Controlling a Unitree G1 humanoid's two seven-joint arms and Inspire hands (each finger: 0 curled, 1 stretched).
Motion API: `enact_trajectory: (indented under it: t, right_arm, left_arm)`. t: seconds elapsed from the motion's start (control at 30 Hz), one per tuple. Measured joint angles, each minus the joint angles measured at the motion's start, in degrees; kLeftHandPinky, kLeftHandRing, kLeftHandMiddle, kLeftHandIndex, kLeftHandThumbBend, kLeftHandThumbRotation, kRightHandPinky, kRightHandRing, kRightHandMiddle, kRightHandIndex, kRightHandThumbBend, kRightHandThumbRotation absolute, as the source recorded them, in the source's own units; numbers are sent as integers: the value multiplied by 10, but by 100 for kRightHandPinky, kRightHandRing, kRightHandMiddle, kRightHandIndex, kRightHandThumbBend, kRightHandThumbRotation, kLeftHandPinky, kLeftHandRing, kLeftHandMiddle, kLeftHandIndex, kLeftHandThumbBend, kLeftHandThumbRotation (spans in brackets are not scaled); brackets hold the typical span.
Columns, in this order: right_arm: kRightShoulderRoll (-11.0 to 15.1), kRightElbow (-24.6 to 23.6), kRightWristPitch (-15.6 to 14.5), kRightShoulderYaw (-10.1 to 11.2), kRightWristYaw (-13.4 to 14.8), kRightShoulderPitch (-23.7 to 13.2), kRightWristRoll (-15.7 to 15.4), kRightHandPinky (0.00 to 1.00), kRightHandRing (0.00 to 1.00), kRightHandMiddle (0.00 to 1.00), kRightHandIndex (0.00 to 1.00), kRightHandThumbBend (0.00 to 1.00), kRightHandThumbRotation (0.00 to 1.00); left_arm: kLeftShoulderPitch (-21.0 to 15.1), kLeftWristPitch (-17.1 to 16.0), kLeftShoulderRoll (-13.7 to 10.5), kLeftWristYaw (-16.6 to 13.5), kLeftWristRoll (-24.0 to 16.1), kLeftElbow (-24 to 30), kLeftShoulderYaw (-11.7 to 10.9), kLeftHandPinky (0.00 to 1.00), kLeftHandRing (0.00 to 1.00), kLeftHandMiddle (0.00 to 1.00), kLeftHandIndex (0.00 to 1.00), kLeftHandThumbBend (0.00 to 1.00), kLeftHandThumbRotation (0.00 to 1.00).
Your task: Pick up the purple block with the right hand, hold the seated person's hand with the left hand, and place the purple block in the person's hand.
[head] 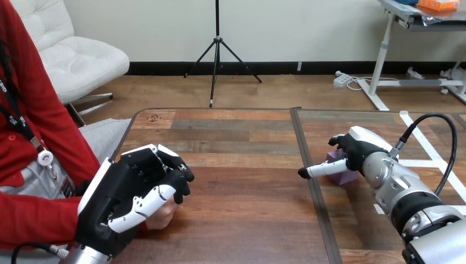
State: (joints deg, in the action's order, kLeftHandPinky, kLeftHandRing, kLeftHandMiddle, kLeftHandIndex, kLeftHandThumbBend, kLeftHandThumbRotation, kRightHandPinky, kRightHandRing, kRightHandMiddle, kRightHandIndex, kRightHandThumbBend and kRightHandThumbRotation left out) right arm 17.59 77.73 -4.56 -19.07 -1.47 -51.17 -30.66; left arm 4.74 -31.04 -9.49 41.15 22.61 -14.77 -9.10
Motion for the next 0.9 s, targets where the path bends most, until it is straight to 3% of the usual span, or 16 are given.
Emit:
enact_trajectory:
  t: [0.9]
  right_arm:
    - [0,0,-17,11,4,0,15,63,80,87,86,100,23]
  left_arm:
    - [1,7,-4,-2,5,14,-4,28,42,50,45,48,29]
